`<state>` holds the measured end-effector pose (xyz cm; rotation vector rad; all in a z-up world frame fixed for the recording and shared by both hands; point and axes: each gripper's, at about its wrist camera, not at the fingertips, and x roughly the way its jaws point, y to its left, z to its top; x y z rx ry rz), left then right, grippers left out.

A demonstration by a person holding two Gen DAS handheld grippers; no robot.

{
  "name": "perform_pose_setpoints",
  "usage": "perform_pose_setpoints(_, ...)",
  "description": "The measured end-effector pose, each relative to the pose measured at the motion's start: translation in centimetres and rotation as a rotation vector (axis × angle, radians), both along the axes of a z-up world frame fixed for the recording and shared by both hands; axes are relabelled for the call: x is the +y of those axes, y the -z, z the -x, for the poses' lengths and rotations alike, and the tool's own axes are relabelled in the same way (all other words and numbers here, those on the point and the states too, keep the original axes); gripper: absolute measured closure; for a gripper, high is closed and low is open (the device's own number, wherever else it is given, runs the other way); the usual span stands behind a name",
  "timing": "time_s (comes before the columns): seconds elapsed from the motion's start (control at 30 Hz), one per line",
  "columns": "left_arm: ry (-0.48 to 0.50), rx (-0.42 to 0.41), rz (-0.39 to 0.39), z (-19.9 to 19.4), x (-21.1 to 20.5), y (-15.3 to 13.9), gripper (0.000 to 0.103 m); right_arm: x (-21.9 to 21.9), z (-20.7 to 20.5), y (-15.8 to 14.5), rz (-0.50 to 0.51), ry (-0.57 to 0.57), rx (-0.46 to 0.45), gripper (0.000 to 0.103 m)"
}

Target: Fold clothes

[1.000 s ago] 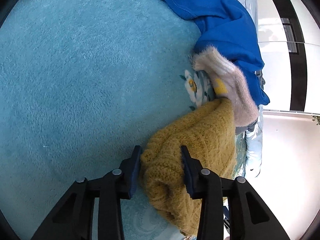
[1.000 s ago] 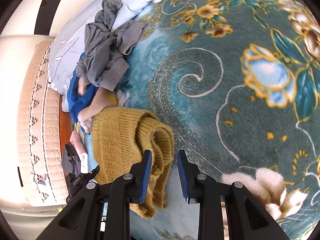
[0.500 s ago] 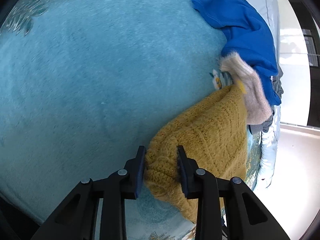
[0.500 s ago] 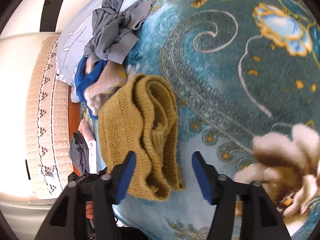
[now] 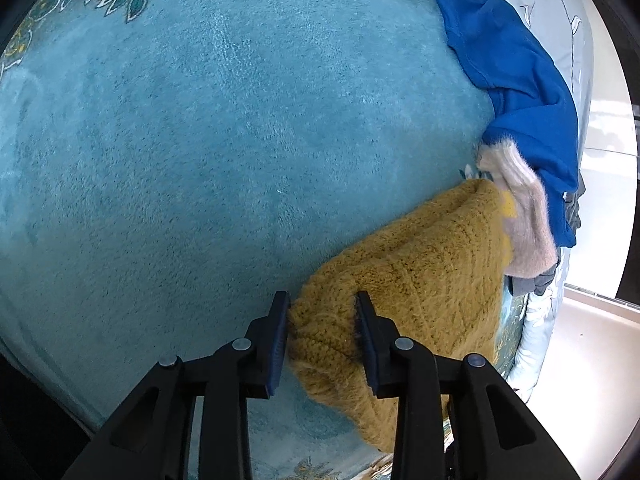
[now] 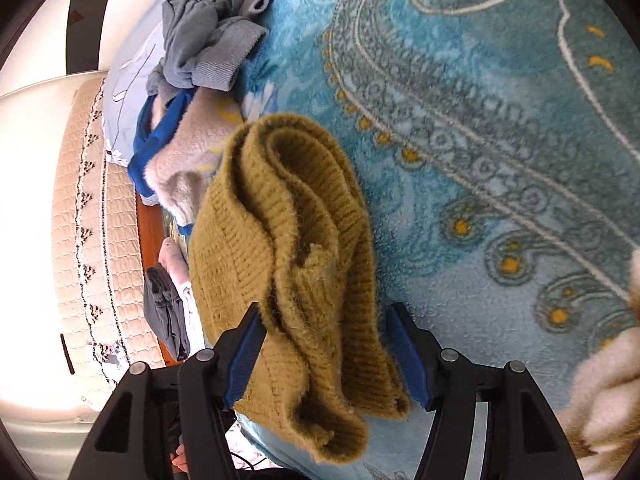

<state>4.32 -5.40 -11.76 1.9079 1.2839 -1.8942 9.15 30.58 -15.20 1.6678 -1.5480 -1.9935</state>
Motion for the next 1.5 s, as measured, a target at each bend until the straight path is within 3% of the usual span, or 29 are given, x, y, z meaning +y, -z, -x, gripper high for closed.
perform_pose_setpoints(0.1,-0.025,-0.008,-0.008,0.1,-0.3,0.1,0.059,-0.5,0.0,0.4,0.030,0.014,-0.001,0.041)
perform_pose_setpoints(0.17,-0.057,0.003,-0.011,0.2,-0.9,-0.1,0.057,-0.6,0.0,0.9,0.047,0.029,-0.009,0.054)
perform_pose_setpoints(0.3,-0.085,0.068,0.040,1.0,-1.9,-1.4,0.054,-0.5,-0.2,1.4,0.076,0.057,-0.012,0.063)
perform_pose_setpoints(0.43,-0.076,0.117,0.018,2.0,-1.9,-1.7,0.053,-0.6,0.2,0.6,0.048,0.025,0.003,0.070)
perform_pose_setpoints(0.6,0.022,0.160,-0.013,3.6,-0.5,-1.6,0.051,0.6,1.4,-0.4,0.015,0.017,0.026,0.071)
perform_pose_setpoints(0.77,0.176,0.206,-0.051,6.3,3.0,-1.2,0.041,1.0,3.0,-0.3,-0.010,-0.003,0.014,0.071)
perform_pose_setpoints(0.87,0.256,0.181,-0.009,7.0,4.6,-0.1,0.041,1.2,3.1,-0.2,-0.007,-0.006,0.016,0.071)
perform_pose_setpoints(1.4,0.332,0.184,-0.023,9.0,6.5,1.8,0.042,1.6,2.5,0.4,0.012,0.014,0.001,0.070)
perform_pose_setpoints(1.5,0.349,0.195,-0.007,9.7,7.6,2.1,0.051,1.7,2.2,0.5,0.021,0.032,-0.004,0.069)
